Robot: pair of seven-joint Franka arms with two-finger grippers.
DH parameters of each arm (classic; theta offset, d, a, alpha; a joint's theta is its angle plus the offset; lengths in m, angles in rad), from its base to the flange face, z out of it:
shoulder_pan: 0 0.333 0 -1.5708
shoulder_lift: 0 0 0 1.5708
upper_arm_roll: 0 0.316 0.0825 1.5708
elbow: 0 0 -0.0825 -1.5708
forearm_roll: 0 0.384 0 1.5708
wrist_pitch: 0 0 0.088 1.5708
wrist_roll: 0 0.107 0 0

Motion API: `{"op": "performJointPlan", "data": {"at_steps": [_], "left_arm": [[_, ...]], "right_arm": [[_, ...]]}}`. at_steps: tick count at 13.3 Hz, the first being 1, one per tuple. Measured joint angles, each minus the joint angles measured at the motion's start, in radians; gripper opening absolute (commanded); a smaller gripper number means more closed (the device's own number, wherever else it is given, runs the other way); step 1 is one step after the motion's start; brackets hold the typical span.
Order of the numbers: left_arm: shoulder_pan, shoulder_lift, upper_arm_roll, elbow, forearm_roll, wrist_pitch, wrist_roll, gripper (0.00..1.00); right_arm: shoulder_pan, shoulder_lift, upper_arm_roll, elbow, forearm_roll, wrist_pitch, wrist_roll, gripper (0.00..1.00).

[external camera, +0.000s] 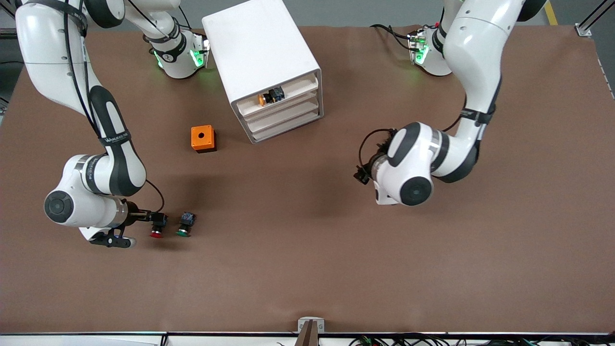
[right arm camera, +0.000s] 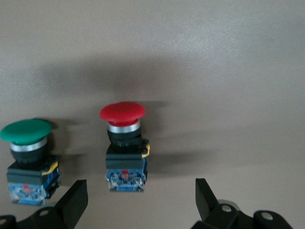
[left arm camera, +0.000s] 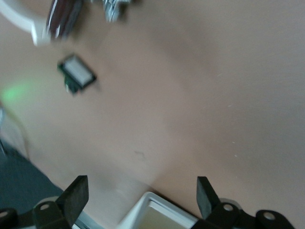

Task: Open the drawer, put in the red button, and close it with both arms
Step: 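Grasp the red button with the right gripper while the left gripper grips the drawer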

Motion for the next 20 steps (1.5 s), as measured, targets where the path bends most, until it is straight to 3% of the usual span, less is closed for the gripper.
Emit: {"op": "performJointPlan", "data": {"at_steps": [2,6,9,14,20], "left_arm": [[-0.058,0.033,0.0,0.001,-0.014,0.001,-0.212,1.0],[-0.143,0.073,0.0,0.002,-0.202,0.003,-0.479,0.94],[-0.163,0.104,0.001,0.002,-0.364,0.003,-0.642,0.93],[-0.168,0.148,0.0,0.003,-0.562,0.002,-0.879,0.8],[-0.193,0.148,-0.001,0.021,-0.671,0.0,-1.01,0.65]], "right_arm": [[0.0,0.021,0.001,-0.02,0.006,0.064,0.0,0.87],[0.008,0.032,0.007,-0.037,0.008,0.086,0.002,0.35],[0.024,0.029,0.01,-0.034,0.01,0.083,0.021,0.08],[0.029,0.022,0.01,-0.006,0.011,0.044,0.04,0.01],[0.037,-0.056,0.011,0.12,0.011,-0.194,0.086,0.01]]}}
